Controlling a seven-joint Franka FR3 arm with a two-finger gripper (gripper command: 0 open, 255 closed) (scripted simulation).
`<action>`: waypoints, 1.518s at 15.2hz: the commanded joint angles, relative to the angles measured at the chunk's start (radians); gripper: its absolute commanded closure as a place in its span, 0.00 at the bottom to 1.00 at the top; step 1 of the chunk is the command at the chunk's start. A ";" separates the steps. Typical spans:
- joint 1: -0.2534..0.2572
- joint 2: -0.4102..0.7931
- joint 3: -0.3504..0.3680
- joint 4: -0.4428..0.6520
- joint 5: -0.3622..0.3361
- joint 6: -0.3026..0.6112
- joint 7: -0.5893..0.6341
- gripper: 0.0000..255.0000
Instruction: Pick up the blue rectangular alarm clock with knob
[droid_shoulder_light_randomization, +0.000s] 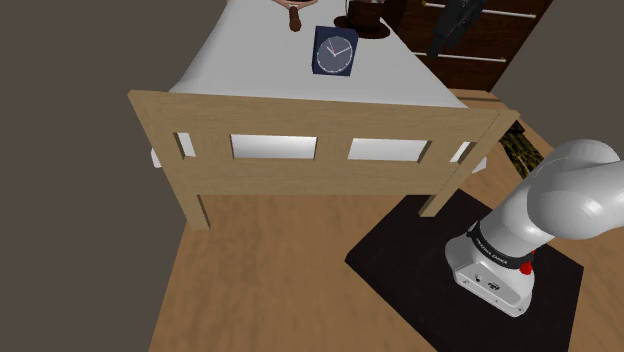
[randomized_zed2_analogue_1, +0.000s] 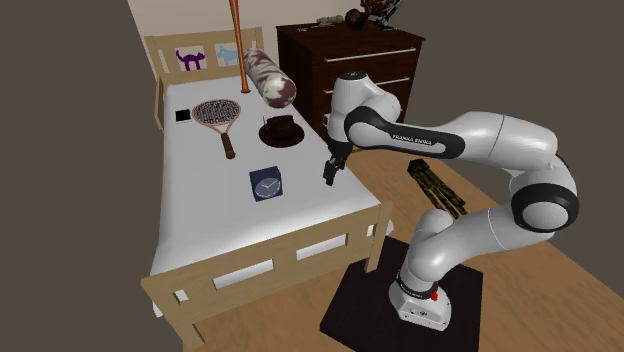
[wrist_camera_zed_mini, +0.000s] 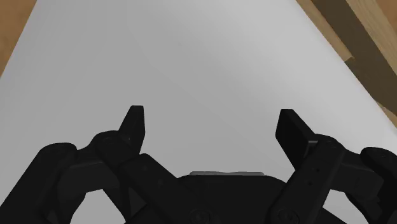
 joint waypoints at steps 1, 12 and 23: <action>0.000 0.000 0.000 0.000 0.000 0.000 0.000 0.00; 0.118 0.468 -0.054 0.382 0.011 0.041 -0.357 0.00; 0.165 0.740 -0.036 0.624 0.035 0.042 -0.561 0.00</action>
